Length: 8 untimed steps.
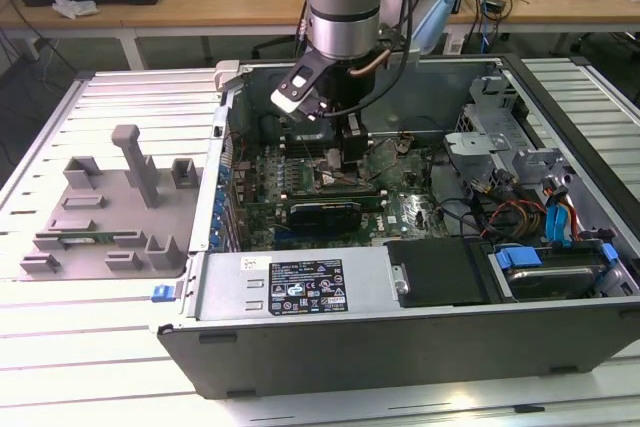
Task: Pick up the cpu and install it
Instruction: 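Place the cpu into insertion slot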
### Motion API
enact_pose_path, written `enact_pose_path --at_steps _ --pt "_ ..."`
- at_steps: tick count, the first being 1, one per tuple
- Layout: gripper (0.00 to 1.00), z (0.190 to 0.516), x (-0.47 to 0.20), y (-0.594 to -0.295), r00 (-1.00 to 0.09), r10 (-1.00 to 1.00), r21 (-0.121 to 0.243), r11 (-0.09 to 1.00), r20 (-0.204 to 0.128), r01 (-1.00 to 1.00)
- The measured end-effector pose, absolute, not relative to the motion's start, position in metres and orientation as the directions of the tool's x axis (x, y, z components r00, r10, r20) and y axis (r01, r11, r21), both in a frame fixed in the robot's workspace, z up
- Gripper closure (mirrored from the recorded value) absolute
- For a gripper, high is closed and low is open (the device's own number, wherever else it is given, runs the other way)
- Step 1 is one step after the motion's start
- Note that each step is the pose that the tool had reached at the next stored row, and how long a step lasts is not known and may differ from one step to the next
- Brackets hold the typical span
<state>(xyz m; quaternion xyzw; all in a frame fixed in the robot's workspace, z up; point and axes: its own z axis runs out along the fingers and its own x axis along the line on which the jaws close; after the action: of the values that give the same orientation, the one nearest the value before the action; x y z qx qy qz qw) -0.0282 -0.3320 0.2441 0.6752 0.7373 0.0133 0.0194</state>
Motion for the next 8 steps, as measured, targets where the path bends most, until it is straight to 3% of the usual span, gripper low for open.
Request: enact_pose_path --at_steps 8 --pt "0.46 0.2380 -0.0282 -0.3264 -0.065 0.998 0.046 0.065 -0.011 0.997"
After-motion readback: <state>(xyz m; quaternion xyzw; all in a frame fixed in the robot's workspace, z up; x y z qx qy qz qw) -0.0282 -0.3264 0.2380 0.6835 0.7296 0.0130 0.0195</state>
